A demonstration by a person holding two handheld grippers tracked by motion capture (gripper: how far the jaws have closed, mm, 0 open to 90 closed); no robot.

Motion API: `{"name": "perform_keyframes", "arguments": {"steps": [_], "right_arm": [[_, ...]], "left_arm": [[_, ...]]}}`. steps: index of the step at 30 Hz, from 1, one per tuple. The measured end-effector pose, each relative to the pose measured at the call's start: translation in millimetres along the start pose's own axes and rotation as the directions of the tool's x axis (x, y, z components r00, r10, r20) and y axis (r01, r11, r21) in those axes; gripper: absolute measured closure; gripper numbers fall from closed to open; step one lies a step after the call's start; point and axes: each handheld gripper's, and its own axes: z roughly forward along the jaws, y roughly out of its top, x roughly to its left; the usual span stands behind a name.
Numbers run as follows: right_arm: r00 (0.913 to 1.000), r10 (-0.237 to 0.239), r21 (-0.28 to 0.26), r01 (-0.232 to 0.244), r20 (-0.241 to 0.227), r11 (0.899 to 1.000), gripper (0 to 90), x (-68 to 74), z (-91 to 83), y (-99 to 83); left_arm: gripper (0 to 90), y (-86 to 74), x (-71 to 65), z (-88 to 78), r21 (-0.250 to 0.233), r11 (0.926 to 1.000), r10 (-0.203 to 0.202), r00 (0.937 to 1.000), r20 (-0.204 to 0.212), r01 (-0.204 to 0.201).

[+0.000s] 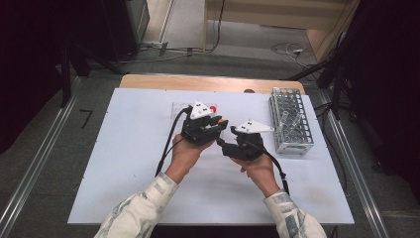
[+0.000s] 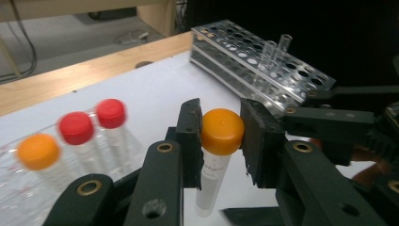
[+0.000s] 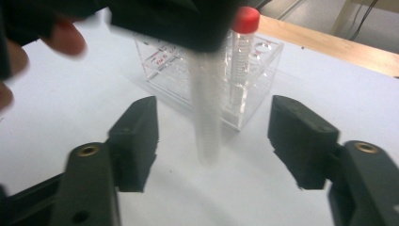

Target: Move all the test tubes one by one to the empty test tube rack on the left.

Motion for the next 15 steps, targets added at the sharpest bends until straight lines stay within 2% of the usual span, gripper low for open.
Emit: {"name": "perform_keyframes", "arguments": {"steps": [2, 7, 15], "right_arm": [[0.9999, 0.005, 0.005, -0.005, 0.013, 1.0, 25.1, -2.5, -1.7, -2.2], [0.9994, 0.022, 0.01, -0.022, 0.028, 1.0, 23.2, -9.3, -6.0, -8.9], [0.9984, 0.039, 0.015, -0.039, 0.042, 0.999, 22.9, -18.4, -10.8, -18.1]], "left_arm": [[70.6, 1.8, 6.7, -6.7, -0.008, 0.9999, -0.007, 0.9998, -0.017, 0.007], [70.6, 4.6, 21.6, -20.2, -0.023, 0.9996, -0.02, 0.9983, -0.055, 0.019], [70.6, 10.8, 46.6, -36.4, -0.043, 0.9985, -0.038, 0.9904, -0.133, 0.033]]}}
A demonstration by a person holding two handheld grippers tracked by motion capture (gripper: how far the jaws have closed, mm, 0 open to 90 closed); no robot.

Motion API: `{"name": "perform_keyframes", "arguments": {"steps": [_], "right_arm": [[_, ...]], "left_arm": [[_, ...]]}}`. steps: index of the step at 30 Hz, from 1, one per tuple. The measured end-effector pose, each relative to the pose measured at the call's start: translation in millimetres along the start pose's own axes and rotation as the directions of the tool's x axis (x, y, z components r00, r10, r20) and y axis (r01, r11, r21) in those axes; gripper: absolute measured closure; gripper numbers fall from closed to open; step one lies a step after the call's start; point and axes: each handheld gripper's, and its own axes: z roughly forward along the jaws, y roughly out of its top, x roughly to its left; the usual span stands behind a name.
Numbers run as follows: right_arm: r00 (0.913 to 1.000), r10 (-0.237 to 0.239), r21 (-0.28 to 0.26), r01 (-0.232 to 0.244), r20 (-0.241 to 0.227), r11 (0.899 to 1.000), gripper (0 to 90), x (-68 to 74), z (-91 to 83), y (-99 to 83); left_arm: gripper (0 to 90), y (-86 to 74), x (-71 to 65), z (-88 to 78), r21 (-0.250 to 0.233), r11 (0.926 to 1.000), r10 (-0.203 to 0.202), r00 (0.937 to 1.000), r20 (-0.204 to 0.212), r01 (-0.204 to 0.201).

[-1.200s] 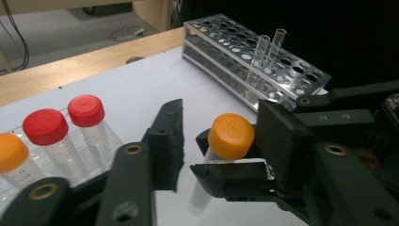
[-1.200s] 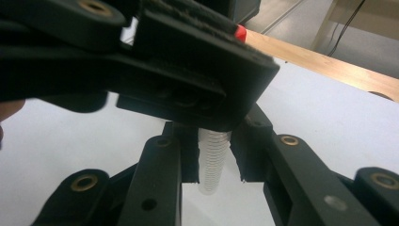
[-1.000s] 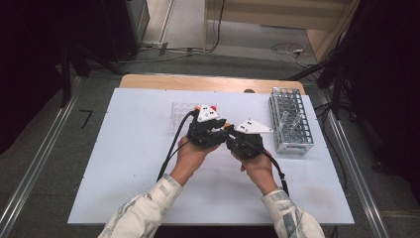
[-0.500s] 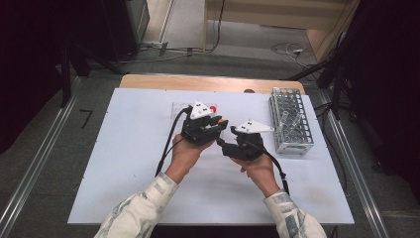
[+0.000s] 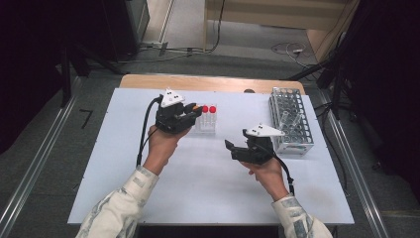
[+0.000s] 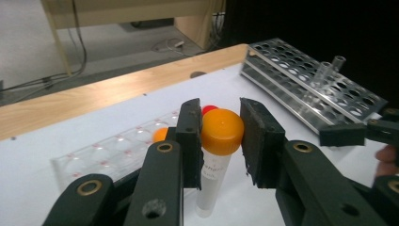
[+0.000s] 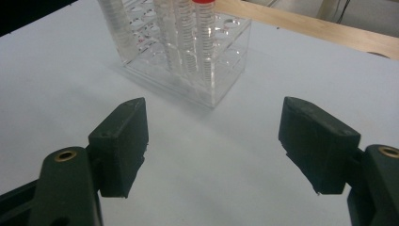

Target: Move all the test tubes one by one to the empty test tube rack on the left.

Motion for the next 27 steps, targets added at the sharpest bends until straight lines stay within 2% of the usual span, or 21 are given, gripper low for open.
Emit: {"name": "perform_keyframes", "arguments": {"steps": [9, 17, 27], "right_arm": [[0.9998, 0.018, 0.003, -0.018, 0.004, 1.0, 22.1, -5.1, -2.3, -5.2], [0.9994, 0.033, -0.001, -0.033, 0.01, 0.999, 22.1, -10.2, -5.2, -7.8], [0.9989, 0.045, -0.006, -0.045, 0.014, 0.999, 22.1, -15.4, -8.3, -10.5]], "left_arm": [[70.6, 14.4, 17.9, 6.3, -0.014, 0.9998, -0.011, 0.9978, -0.065, 0.01], [70.5, 14.6, 25.5, 19.9, -0.004, 1.0, -0.006, 0.9942, -0.107, 0.006], [70.5, 11.6, 27.2, 28.1, -0.003, 0.9999, -0.013, 0.9925, -0.122, 0.012]]}}
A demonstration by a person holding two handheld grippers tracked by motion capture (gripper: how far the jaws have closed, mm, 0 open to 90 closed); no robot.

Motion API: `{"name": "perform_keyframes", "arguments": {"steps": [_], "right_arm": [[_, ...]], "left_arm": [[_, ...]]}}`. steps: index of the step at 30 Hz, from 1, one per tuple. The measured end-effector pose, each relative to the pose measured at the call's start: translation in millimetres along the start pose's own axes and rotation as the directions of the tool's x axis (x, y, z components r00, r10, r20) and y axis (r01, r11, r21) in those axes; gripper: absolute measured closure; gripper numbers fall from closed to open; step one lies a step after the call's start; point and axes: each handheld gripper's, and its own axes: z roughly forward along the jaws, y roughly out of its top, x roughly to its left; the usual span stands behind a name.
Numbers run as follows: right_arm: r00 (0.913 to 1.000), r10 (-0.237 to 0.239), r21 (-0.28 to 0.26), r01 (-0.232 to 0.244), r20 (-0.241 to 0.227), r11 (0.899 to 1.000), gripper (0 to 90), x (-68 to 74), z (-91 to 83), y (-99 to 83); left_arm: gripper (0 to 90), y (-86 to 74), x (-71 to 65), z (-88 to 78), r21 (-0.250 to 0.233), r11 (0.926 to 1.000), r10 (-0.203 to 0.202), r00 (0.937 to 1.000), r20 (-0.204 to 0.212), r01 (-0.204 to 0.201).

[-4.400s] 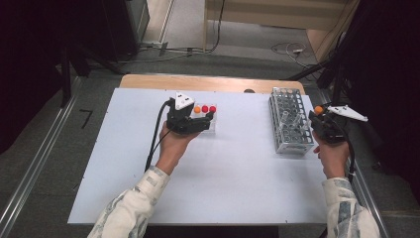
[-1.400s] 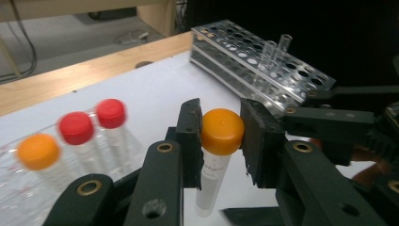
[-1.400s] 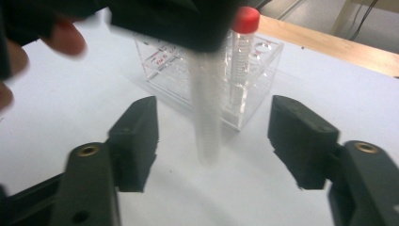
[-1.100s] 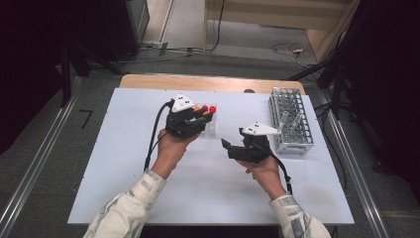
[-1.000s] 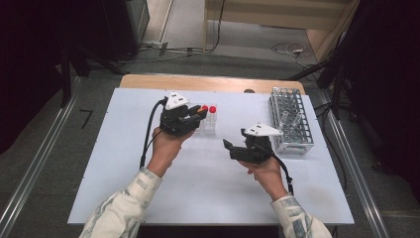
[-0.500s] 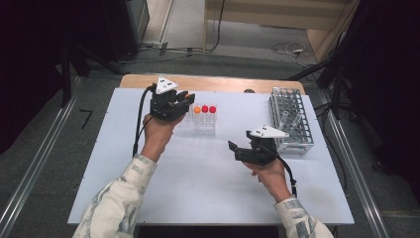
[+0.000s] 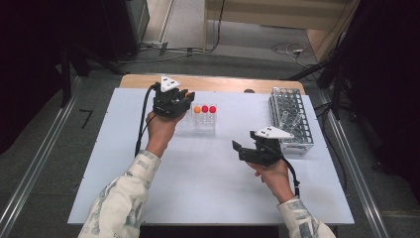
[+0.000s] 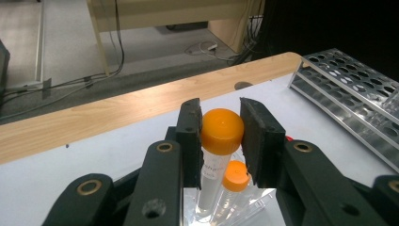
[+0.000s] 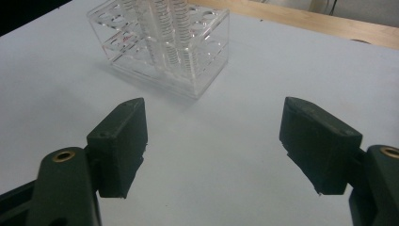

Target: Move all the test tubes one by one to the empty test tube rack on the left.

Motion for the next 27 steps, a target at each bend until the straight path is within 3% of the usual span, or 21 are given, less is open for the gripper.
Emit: {"name": "perform_keyframes", "arguments": {"steps": [20, 27], "right_arm": [[1.0, 0.006, 0.005, -0.006, -0.001, 1.0, 22.2, -2.1, 0.4, -3.2], [1.0, 0.006, 0.009, -0.006, 0.0, 1.0, 22.1, -2.4, 1.1, -4.1]], "left_arm": [[70.0, -24.2, -4.0, 12.2, 0.028, 0.9996, 0.003, 0.9999, -0.012, -0.003], [69.9, -31.2, -3.4, 13.4, 0.024, 0.9996, -0.013, 0.9997, -0.018, 0.013]]}}
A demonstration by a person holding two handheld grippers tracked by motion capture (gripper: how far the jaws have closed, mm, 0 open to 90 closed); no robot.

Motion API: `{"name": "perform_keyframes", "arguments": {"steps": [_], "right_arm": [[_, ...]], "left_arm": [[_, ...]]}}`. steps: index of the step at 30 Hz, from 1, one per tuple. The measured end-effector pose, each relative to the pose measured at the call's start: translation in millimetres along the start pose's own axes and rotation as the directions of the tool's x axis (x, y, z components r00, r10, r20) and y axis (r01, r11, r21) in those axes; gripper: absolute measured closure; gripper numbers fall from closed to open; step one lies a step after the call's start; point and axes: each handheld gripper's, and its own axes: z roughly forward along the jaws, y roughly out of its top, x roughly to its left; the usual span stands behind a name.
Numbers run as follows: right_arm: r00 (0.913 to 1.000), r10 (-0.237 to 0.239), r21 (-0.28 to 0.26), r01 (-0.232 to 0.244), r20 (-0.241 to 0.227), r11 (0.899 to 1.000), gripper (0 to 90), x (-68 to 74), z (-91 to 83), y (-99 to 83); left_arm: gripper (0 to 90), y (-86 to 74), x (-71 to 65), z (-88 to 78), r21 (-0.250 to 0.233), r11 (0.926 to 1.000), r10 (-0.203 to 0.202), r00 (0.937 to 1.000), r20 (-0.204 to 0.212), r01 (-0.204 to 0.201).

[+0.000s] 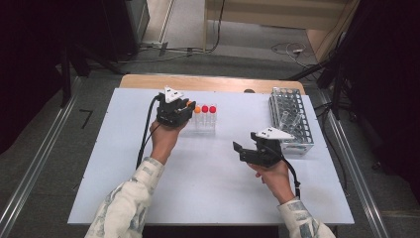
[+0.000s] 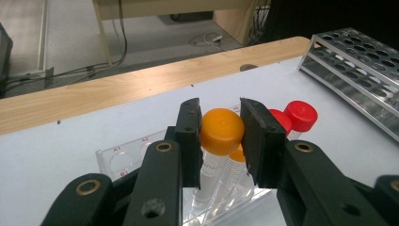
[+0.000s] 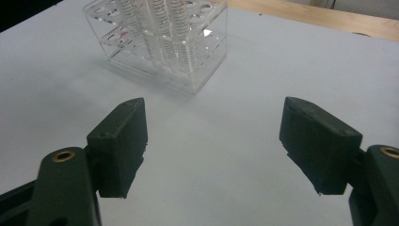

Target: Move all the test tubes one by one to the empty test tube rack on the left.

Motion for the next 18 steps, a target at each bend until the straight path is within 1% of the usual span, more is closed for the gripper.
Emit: {"name": "perform_keyframes", "arguments": {"steps": [3, 6, 11, 15, 18], "right_arm": [[1.0, 0.0, 0.002, 0.0, 0.001, 1.0, 22.2, 0.0, 0.1, -0.3], [1.0, 0.0, 0.002, 0.0, 0.0, 1.0, 22.2, 0.3, 0.4, -0.5], [1.0, 0.003, 0.001, -0.003, 0.001, 1.0, 22.2, -0.5, 0.0, -0.4], [0.9999, 0.005, -0.004, -0.004, 0.009, 1.0, 22.2, -2.3, -1.4, -0.1], [0.9998, 0.009, -0.012, -0.009, 0.016, 1.0, 22.2, -4.9, -3.1, 0.3]], "left_arm": [[69.3, -1.9, 0.1, 0.9, 0.005, 1.0, 0.002, 1.0, 0.002, -0.002], [66.3, -3.1, 0.3, 1.5, 0.011, 0.9999, -0.005, 1.0, 0.006, 0.005], [63.0, -2.4, 0.1, -0.5, 0.005, 0.9998, -0.019, 0.9997, 0.018, 0.019], [57.3, -1.1, -0.8, -3.7, 0.0, 0.9994, -0.034, 0.9989, 0.033, 0.034], [49.1, -0.6, -1.7, -6.5, 0.002, 0.9991, -0.042, 0.9984, 0.039, 0.042]]}}
